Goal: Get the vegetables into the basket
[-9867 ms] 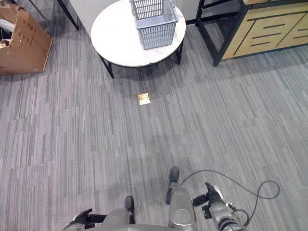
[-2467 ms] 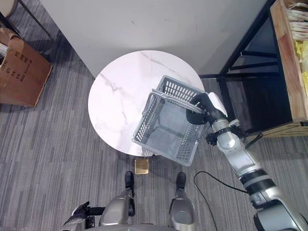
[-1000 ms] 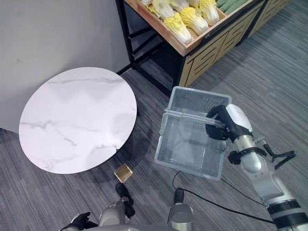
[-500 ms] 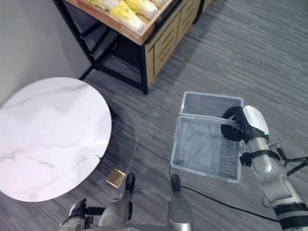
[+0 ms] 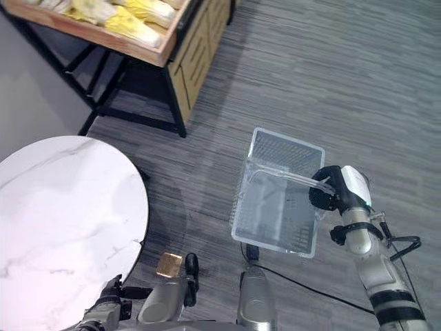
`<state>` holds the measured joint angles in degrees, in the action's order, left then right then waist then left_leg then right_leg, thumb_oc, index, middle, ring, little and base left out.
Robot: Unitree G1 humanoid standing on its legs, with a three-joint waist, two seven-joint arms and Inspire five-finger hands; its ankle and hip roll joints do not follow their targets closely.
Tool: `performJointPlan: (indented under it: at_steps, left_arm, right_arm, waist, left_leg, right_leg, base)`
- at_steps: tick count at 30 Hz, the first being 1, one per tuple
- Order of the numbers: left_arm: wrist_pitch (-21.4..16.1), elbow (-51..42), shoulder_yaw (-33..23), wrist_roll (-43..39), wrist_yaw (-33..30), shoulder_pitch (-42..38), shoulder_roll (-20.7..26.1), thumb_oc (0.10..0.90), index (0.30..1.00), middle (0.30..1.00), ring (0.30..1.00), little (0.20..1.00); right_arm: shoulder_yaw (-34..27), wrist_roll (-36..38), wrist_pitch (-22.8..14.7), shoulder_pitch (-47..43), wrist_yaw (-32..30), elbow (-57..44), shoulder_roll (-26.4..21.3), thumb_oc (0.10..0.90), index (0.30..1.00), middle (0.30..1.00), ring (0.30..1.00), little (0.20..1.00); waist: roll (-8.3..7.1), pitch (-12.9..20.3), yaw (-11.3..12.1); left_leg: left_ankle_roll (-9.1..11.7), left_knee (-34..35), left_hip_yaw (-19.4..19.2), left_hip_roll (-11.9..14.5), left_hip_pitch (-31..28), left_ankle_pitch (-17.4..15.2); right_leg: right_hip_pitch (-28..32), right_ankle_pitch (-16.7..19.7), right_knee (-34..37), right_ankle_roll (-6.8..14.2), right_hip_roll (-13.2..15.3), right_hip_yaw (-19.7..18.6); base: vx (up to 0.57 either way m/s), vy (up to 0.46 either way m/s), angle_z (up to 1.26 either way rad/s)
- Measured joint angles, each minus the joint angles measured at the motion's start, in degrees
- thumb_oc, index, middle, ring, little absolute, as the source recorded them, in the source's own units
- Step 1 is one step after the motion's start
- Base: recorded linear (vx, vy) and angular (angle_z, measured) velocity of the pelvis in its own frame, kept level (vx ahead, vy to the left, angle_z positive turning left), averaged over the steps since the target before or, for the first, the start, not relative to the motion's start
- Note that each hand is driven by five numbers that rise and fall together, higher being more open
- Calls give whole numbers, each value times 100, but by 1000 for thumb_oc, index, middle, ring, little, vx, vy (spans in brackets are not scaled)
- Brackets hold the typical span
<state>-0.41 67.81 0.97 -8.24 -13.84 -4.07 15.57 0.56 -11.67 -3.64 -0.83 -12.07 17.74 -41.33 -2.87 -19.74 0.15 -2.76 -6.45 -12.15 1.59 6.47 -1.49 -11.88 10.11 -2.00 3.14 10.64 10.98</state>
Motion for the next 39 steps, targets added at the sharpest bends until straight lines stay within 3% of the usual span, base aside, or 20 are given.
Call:
performJointPlan:
  at_steps: [1, 3, 5, 7, 12, 19, 27, 39]
  left_arm:
    - [-8, -63, -54, 0, 3, 0, 85, 900, 1000, 1000, 1000, 1000]
    - [-5, -74, -53, 1, 11, -16, 181, 900, 1000, 1000, 1000, 1000]
    - [-5, -97, -52, 37, 18, 34, 141, 900, 1000, 1000, 1000, 1000]
    - [18, -118, -52, 69, 43, 146, 59, 900, 1000, 1000, 1000, 1000]
    - [54, -65, -47, 170, 137, 329, -175, 900, 1000, 1000, 1000, 1000]
    - [28, -234, 82, 380, 167, 356, -345, 900, 1000, 1000, 1000, 1000]
    - [10, -174, 289, 384, 152, 387, -349, 900, 1000, 1000, 1000, 1000]
    - [20, -14, 319, 380, -44, 376, -362, 900, 1000, 1000, 1000, 1000]
  right_arm:
    - [-27, -1, 38, 75, -70, 16, 0, 400, 300, 300, 300, 300]
    - [-43, -3, 55, 144, -191, -14, -2, 400, 300, 300, 300, 300]
    - [-44, -149, 145, 137, -230, 24, -16, 400, 300, 300, 300, 300]
    - [-44, -148, 187, 197, -224, 157, -24, 400, 300, 300, 300, 300]
    - [-133, -228, 214, 469, -225, 405, -79, 400, 300, 300, 300, 300]
    - [-285, -590, 176, 548, -304, 1197, -280, 400, 300, 300, 300, 300]
    - [-285, -643, 226, 531, -488, 2197, -204, 400, 300, 300, 300, 300]
    - [-228, -625, 316, 500, -818, 2246, -57, 400, 300, 300, 300, 300]
  waist:
    - [38, 1, -12]
    - [-15, 24, -28]
    - [62, 39, 8]
    - [186, 41, -49]
    - [369, 138, -157]
    - [631, 301, -138]
    - [689, 392, -173]
    - [697, 436, -257]
  left_leg:
    - [-17, 227, 6, 22, -95, 105]
    - [116, 345, -10, -71, -92, 272]
    - [229, 498, -65, -20, -115, 402]
    - [361, 702, -24, 124, -216, 565]
    - [571, 858, 107, 425, -385, 687]
    - [643, 918, 136, 536, -421, 736]
    - [644, 958, 128, 512, -500, 736]
    - [666, 794, 119, 581, -192, 714]
  right_leg:
    - [218, -261, -74, 239, 49, 21]
    - [625, -256, 177, 486, 222, -134]
    - [706, -175, 459, 608, 143, -130]
    - [850, -61, 699, 538, -62, -105]
    - [1001, -224, 701, 411, -372, 20]
    - [1022, -251, 701, 355, -485, 49]
    - [1075, -272, 700, 357, -467, 34]
    - [646, -445, 337, 278, -485, -43]
  base:
    - [61, -93, -36]
    - [61, -101, -10]
    - [61, -85, -12]
    - [85, -160, -4]
    - [75, -140, 6]
    - [50, -64, 1]
    - [51, -26, 0]
    - [23, -85, -3]
